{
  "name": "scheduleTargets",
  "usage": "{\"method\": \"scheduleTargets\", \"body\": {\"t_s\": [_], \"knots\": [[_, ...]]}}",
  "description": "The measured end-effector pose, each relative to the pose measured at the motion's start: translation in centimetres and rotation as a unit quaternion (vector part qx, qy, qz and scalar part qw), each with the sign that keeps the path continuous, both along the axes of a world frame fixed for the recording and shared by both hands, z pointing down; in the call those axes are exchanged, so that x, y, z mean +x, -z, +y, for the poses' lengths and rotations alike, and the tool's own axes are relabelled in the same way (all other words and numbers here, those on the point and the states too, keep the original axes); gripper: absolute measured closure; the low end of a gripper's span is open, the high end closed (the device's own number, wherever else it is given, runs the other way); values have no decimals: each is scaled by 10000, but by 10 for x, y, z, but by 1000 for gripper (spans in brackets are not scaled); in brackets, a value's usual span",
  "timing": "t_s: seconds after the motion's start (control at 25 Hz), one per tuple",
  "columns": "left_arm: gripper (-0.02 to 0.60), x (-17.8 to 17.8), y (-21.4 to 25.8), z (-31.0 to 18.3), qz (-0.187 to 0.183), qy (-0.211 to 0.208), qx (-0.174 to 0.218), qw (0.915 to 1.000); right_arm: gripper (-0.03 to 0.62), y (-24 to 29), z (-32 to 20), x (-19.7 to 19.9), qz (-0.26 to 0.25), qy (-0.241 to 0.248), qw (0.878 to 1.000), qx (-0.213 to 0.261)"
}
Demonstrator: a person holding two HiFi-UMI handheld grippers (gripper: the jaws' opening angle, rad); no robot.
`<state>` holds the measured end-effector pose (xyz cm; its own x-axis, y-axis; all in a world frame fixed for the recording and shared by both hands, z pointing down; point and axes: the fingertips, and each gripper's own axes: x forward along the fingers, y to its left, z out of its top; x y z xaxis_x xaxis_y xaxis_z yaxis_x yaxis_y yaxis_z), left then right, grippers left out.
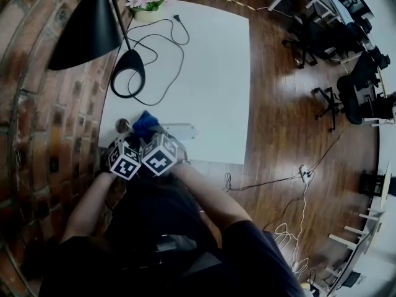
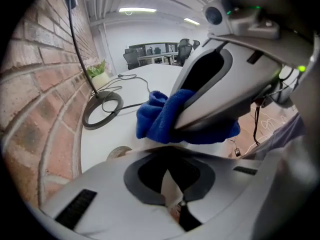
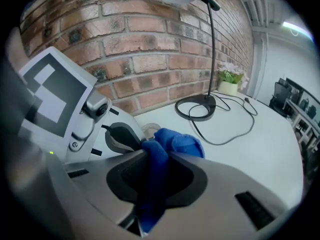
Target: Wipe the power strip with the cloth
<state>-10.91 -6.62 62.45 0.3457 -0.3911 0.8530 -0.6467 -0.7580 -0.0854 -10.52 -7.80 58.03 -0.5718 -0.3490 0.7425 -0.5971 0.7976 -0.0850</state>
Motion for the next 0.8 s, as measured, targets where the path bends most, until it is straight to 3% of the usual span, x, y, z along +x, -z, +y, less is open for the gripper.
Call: {"method": "scheduleTargets", "body": {"t_s": [0.16, 0.32, 0.48, 0.8], "knots": [[578, 0, 5, 2, 201, 73, -386, 9990, 526, 1, 1, 3, -81, -26, 10000, 11], [578, -5, 21, -10, 274, 230, 143, 9993, 526, 1, 0, 3, -119, 2, 9999, 38], [580, -7, 24, -13, 137, 117, 556, 9983, 526, -1, 1, 1, -119, 21, 9998, 167], [580, 3, 31, -10, 70, 44, 468, 9989, 526, 4, 2, 12, -383, -149, 9991, -37]]}}
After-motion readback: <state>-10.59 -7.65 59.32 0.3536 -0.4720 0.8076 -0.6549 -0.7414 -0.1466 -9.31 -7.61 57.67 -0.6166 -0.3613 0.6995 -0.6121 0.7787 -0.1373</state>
